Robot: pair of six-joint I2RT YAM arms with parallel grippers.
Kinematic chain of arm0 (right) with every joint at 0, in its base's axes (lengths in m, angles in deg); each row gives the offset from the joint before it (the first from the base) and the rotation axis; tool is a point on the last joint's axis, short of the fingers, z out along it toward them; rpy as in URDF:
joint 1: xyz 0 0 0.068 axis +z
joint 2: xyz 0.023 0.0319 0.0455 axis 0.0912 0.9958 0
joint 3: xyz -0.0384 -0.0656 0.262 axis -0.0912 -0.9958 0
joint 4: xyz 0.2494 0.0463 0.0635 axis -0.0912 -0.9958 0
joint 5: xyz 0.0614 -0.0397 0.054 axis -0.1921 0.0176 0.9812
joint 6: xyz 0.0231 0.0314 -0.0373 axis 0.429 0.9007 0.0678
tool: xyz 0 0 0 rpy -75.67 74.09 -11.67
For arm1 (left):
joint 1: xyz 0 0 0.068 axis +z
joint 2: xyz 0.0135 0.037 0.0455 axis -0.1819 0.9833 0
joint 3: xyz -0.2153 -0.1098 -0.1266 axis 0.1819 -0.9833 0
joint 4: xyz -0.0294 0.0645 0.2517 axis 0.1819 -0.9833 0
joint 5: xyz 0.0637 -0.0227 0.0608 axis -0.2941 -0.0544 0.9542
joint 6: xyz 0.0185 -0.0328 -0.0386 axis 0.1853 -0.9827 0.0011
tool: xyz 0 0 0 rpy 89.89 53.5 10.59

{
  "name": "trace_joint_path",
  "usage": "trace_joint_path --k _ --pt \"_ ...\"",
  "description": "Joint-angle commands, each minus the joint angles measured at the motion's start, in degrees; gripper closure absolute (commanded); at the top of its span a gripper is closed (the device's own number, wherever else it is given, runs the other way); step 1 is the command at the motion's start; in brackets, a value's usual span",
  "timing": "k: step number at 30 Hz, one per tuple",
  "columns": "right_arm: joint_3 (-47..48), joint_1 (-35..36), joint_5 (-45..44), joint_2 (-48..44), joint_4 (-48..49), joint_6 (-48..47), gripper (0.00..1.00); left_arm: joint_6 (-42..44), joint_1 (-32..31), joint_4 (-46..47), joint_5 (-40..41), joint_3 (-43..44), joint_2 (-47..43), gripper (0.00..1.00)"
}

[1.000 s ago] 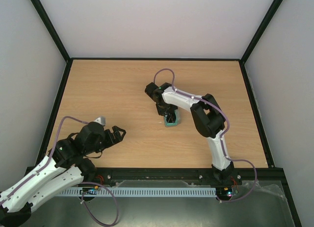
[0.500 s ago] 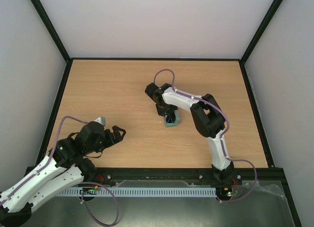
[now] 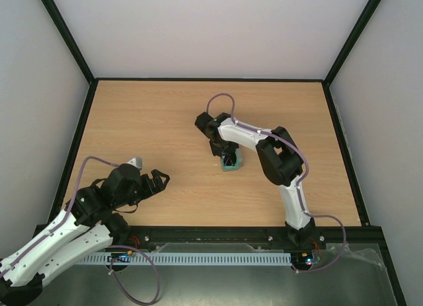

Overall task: Organize the sunglasses
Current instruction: Place the sunglasses in the sunglasses case, then close the sunglasses case at the center of the board.

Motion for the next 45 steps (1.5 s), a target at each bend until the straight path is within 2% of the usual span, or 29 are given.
trace_joint_path --k 1,7,15,22,25,30,33,39,45 --pt "-0.5 0.1 -1.0 -1.3 -2.8 0.3 0.79 0.8 0.4 -0.7 -0.6 0.6 0.1 0.01" --pt "0.2 0.2 -1.6 -2.1 -3.7 0.7 0.71 0.7 0.4 -0.8 -0.6 0.6 0.0 0.01" --pt "2.8 0.2 -1.5 -5.1 -5.2 1.1 0.66 0.7 0.5 -0.6 -0.7 0.6 0.1 0.01" --pt "6.1 0.3 2.9 -10.9 -6.2 0.5 0.60 0.8 0.5 0.3 -1.0 0.6 0.9 0.01" --pt "5.9 0.1 7.7 -15.9 -4.6 0.5 0.47 1.0 0.5 0.9 -1.1 0.7 1.7 0.01" --pt "0.7 -2.1 16.8 -24.7 -0.6 0.4 0.20 1.7 0.5 3.0 -1.7 0.7 3.4 0.01" --pt "-4.9 -6.0 19.8 -29.0 2.0 0.4 0.16 2.5 0.5 5.5 -2.2 0.0 4.8 0.01" --pt "-16.5 -18.8 26.7 -34.6 9.3 1.9 0.21 5.0 2.2 18.1 -6.4 -1.5 16.4 0.01" --pt "-20.6 -23.1 29.1 -31.9 13.1 3.1 0.23 7.4 5.8 33.7 -12.9 0.4 35.8 0.01"
